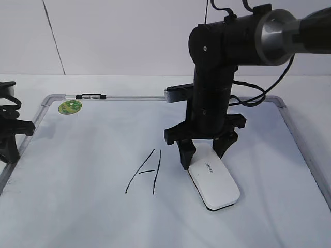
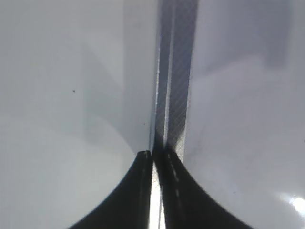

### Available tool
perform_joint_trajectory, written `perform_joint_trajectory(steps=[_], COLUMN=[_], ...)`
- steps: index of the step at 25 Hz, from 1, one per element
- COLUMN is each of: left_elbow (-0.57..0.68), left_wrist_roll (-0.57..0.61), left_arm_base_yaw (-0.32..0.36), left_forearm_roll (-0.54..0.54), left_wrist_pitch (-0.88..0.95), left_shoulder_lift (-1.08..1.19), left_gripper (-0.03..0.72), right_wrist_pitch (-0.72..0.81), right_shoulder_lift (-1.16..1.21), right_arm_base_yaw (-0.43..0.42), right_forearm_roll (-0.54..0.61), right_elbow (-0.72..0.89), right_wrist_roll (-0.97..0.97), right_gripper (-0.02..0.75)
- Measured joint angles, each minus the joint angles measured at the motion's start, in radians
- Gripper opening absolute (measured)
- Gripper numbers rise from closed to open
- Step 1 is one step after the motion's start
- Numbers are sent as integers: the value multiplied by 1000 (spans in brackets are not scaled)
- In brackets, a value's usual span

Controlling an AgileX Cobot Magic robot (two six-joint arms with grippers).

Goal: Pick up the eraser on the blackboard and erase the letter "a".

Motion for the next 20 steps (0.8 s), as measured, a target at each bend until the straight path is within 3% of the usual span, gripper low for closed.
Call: perform_joint_trajectory(steps=[12, 20], left_elbow=[0, 0], left_wrist_roll=[0, 0], left_arm_base_yaw=[0, 0], left_forearm_roll=[0, 2], left_wrist_pitch=[0, 0], left_shoulder_lift=[0, 0], left_gripper=[33, 35], right_wrist_pitch=[0, 0], right_shoulder_lift=[0, 0], right_arm_base_yaw=[103, 102], right_forearm_roll=[-18, -29], right_elbow=[0, 0], right_wrist_roll=[-7, 1], right_gripper=[530, 530])
